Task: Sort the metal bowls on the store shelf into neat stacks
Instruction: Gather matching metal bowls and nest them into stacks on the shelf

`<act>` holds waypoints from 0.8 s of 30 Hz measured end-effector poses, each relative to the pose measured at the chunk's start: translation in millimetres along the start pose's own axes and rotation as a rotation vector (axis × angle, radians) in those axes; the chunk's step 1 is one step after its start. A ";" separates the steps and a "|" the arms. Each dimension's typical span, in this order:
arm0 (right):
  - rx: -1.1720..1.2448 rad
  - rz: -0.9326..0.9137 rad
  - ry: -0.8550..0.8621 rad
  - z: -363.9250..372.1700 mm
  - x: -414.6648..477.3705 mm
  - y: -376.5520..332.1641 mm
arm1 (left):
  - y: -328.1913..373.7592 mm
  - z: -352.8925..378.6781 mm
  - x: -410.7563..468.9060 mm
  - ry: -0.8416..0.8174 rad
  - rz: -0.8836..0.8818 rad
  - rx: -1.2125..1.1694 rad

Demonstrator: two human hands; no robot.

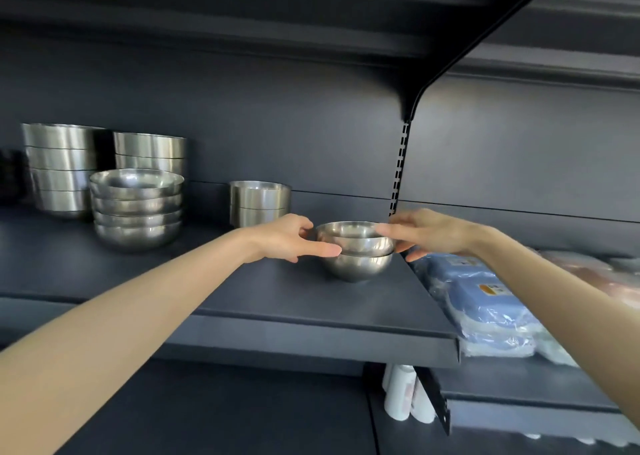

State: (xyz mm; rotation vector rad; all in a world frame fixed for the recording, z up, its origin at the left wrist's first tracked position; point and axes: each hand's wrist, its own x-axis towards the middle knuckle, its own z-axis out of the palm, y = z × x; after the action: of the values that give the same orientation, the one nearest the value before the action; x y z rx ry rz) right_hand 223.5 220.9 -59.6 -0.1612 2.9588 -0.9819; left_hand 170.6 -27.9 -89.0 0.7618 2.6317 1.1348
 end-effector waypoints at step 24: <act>0.154 -0.075 0.024 8.3 7.6 13.6 | -2.4 9.0 7.4 0.079 0.086 -0.121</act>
State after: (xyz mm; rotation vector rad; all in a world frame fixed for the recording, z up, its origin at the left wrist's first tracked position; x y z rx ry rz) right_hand 215.1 226.0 -74.2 -0.2610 2.9017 -1.2236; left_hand 166.6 -19.7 -96.7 0.8291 2.5863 1.3607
